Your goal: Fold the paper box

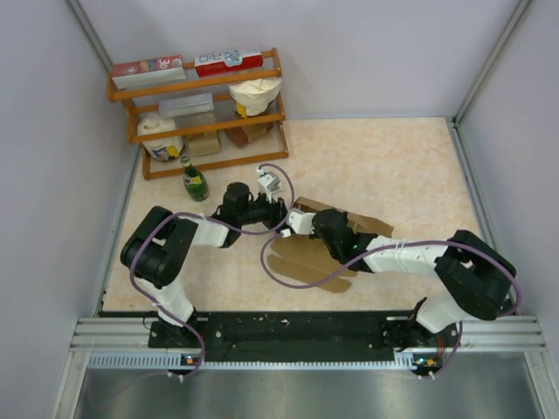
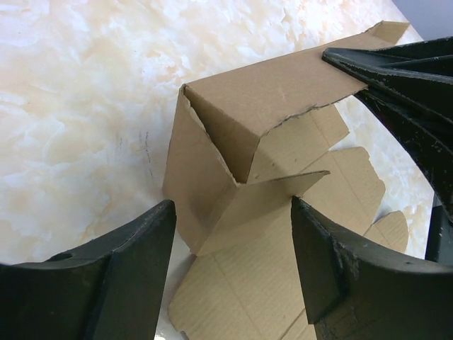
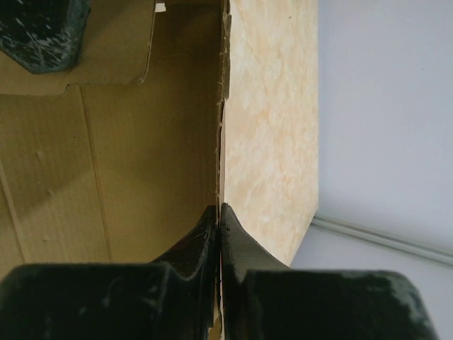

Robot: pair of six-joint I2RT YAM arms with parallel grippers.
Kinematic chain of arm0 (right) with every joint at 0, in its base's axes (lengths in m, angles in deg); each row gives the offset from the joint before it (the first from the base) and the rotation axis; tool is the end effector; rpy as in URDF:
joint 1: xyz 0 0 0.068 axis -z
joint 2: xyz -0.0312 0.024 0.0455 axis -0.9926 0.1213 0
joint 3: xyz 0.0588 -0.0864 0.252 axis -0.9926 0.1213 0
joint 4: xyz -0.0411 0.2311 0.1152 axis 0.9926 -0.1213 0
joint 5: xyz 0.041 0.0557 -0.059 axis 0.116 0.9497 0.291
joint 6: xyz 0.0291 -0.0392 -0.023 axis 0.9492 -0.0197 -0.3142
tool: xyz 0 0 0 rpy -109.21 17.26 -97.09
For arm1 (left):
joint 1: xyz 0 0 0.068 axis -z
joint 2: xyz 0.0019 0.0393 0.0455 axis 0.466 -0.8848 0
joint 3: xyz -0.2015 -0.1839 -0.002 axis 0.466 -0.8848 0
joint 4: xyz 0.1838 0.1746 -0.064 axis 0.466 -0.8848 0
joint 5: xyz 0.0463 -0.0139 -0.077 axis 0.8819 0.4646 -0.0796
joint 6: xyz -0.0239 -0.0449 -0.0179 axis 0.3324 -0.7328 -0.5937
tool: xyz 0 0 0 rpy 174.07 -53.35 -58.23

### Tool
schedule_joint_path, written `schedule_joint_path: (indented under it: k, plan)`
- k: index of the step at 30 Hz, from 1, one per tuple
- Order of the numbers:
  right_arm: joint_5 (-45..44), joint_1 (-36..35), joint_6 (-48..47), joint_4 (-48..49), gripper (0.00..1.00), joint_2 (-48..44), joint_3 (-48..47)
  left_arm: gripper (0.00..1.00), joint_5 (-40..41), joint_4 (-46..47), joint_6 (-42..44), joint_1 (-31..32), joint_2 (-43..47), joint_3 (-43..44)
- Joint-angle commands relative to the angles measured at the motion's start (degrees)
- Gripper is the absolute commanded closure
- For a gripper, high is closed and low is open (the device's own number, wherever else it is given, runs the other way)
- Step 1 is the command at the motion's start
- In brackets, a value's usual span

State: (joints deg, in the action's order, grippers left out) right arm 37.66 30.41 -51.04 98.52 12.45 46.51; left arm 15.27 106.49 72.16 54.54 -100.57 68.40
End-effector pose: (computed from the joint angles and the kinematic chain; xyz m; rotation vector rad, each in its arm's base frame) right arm 0.1968 0.2253 0.1863 -1.4252 1.5518 -0.6005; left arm 0.2888 -0.1703 0.1540 0.6446 1.9086 -1.1336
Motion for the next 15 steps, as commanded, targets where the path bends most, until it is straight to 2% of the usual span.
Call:
schedule_joint_path:
  k: [1, 15]
  plan:
    - [-3.22, -1.17, -0.74, 2.13, 1.0, 1.36, 1.97, 0.3, 0.03, 3.21, 0.74, 0.22, 0.03, -0.83]
    - [-4.19, -2.31, -1.62, 6.35, 1.0, -0.04, 3.82, 0.29, -0.59, 4.0, 0.47, 1.27, -1.38, -1.1]
